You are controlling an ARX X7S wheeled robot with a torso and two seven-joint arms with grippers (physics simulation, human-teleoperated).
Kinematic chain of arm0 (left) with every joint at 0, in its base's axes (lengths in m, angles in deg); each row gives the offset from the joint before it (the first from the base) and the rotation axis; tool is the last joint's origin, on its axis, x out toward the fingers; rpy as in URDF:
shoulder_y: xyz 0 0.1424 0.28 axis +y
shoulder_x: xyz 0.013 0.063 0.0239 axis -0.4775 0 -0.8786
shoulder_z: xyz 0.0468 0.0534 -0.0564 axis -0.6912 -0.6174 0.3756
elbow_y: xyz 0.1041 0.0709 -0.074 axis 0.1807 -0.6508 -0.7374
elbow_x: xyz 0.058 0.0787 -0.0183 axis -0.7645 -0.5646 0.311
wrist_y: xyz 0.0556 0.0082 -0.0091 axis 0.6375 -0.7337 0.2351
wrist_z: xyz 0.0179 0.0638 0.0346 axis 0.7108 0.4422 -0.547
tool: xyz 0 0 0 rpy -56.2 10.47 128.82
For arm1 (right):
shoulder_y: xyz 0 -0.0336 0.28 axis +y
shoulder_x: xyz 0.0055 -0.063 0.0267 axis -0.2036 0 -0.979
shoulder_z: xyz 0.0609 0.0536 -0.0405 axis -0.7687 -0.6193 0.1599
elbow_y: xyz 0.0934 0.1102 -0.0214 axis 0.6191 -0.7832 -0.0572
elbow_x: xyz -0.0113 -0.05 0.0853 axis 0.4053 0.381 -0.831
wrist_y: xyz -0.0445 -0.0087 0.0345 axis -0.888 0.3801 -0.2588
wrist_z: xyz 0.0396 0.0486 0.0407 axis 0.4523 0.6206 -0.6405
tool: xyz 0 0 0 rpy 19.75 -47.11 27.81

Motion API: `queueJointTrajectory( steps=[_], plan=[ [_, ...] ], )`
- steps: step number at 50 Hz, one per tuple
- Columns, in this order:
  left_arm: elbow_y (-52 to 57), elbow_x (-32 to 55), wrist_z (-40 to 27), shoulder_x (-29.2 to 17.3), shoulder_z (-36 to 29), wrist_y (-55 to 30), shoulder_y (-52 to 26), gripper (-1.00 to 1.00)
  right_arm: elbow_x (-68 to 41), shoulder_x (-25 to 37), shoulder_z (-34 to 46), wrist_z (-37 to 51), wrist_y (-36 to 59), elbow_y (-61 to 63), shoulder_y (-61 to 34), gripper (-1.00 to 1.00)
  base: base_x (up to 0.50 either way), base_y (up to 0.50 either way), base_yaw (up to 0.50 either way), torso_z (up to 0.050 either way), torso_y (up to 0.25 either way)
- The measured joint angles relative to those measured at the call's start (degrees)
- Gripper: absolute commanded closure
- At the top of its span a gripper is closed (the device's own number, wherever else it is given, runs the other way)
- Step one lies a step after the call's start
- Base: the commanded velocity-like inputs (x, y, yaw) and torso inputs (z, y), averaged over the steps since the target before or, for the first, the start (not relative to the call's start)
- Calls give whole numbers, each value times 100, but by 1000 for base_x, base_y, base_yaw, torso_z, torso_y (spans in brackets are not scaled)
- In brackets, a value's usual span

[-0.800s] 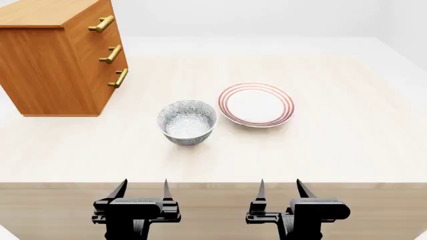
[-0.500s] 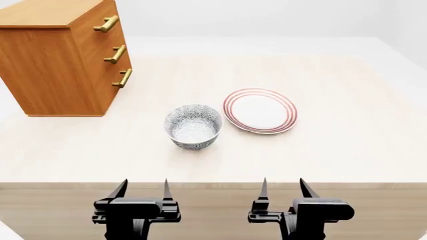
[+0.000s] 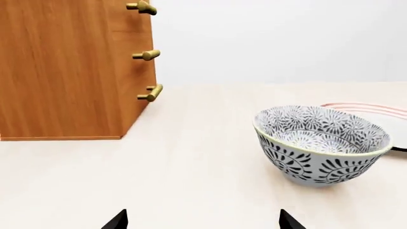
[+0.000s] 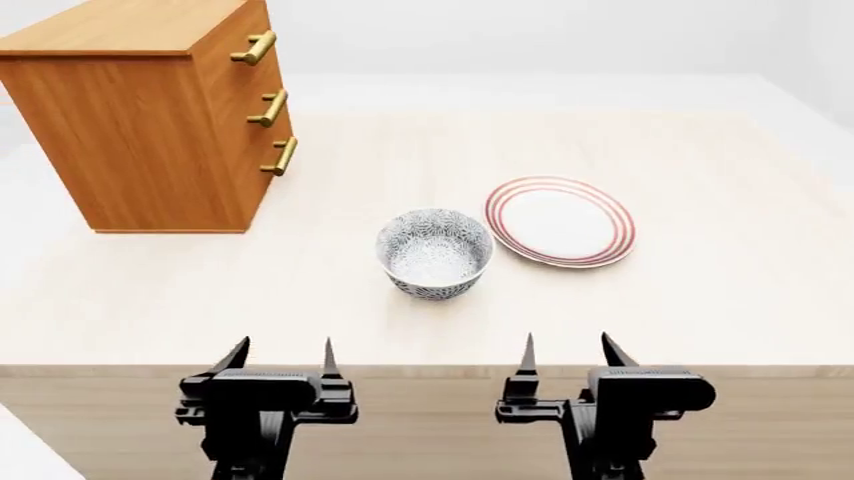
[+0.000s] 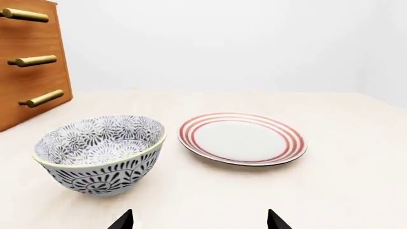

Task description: Open the bottom drawer of the cabinet.

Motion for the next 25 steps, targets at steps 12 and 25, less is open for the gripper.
queueJointTrajectory(
  steps=[12, 25],
  plan=[
    [1520, 285, -104, -173, 10, -1888, -779, -100, -120, 343, 72, 104, 2220, 1840, -932, -100, 0, -42, 0, 0, 0],
    [1896, 409, -185, -251, -8, -2400, -1036, -100, -153, 480, 115, 200, 2867, 2333, -1208, -100, 206, -38, 0, 0, 0]
  ],
)
